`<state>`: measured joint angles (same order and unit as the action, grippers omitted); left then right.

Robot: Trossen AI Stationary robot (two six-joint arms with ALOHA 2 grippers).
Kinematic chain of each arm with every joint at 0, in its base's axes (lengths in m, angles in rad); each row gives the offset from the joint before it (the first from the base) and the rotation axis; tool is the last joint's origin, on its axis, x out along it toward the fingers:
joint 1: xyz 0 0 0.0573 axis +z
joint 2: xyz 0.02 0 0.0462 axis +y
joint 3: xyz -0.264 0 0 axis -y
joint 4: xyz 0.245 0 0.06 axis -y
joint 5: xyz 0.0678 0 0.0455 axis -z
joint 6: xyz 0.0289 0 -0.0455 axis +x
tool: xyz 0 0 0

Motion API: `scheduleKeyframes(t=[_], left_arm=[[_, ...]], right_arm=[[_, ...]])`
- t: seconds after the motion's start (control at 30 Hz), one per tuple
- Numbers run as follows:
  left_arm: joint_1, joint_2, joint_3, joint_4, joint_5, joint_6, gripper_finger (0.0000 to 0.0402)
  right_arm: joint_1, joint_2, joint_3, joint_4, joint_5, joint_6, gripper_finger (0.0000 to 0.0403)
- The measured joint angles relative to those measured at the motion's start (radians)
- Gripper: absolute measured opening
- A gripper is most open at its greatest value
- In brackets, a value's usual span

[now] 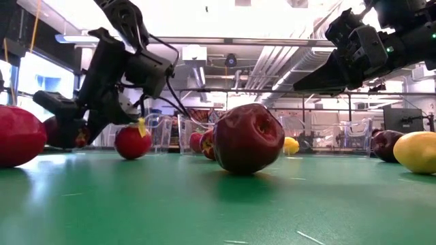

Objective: Sort produce into baskets
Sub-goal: Put the top left apple into the left transparent bin

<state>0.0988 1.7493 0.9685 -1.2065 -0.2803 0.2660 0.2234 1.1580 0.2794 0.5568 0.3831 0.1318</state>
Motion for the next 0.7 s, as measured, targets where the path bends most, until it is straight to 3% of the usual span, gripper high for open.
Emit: scheduleKeyframes(t=[0.5, 0.7], left_arm=[[-0.02, -0.003, 0.199, -0.163, -0.021, -0.029, 0.0214], [0.043, -0.011, 0.3, -0.229, -0.051, -0.037, 0.0214]], right_arm=[[0.0, 0.0, 0.0, 0.0, -0.001, 0.0, 0.0], [0.0, 0.0, 0.0, 0.0, -0.001, 0.002, 0.0]])
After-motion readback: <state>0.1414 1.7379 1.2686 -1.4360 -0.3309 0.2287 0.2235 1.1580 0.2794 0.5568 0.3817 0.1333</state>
